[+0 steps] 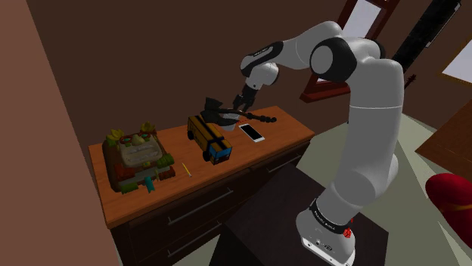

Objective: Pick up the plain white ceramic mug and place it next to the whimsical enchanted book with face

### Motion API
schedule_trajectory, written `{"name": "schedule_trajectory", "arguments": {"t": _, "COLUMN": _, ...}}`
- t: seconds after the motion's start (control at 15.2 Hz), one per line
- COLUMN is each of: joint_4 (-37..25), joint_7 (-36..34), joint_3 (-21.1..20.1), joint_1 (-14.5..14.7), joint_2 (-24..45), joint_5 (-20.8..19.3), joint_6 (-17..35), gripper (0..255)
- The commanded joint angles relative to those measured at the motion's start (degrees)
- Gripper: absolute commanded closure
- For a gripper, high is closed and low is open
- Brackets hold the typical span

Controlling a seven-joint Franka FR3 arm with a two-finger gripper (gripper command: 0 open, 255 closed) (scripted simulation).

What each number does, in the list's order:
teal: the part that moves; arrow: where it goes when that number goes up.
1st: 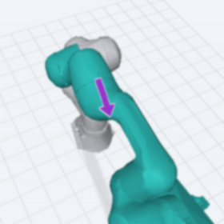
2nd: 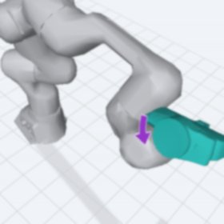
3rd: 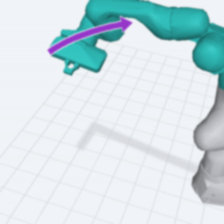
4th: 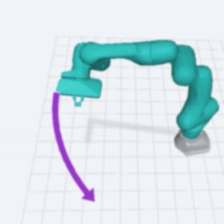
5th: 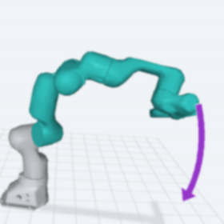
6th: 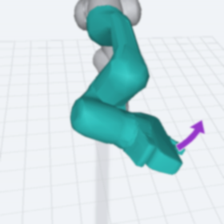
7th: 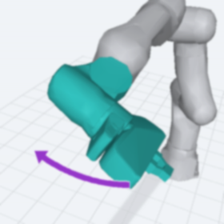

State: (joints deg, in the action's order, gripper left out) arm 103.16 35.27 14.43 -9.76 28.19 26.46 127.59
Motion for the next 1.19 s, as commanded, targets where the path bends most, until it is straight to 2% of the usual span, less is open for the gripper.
{"name": "schedule_trajectory", "arguments": {"t": 0.0, "joint_4": 0.06, "joint_7": 0.2, "joint_3": -0.14, "joint_1": -0.03, "joint_2": 0.45, "joint_5": 0.25, "joint_6": 0.51, "gripper": 0}}
{"name": "schedule_trajectory", "arguments": {"t": 0.46, "joint_4": 0.06, "joint_7": 0.2, "joint_3": -0.14, "joint_1": -0.04, "joint_2": 0.45, "joint_5": 0.25, "joint_6": 0.51, "gripper": 0}}
{"name": "schedule_trajectory", "arguments": {"t": 0.53, "joint_4": 0.06, "joint_7": 0.2, "joint_3": -0.14, "joint_1": -0.04, "joint_2": 0.45, "joint_5": 0.25, "joint_6": 0.51, "gripper": 255}}
{"name": "schedule_trajectory", "arguments": {"t": 1.12, "joint_4": 0.06, "joint_7": 0.2, "joint_3": -0.14, "joint_1": -0.04, "joint_2": 0.45, "joint_5": 0.25, "joint_6": 0.51, "gripper": 255}}
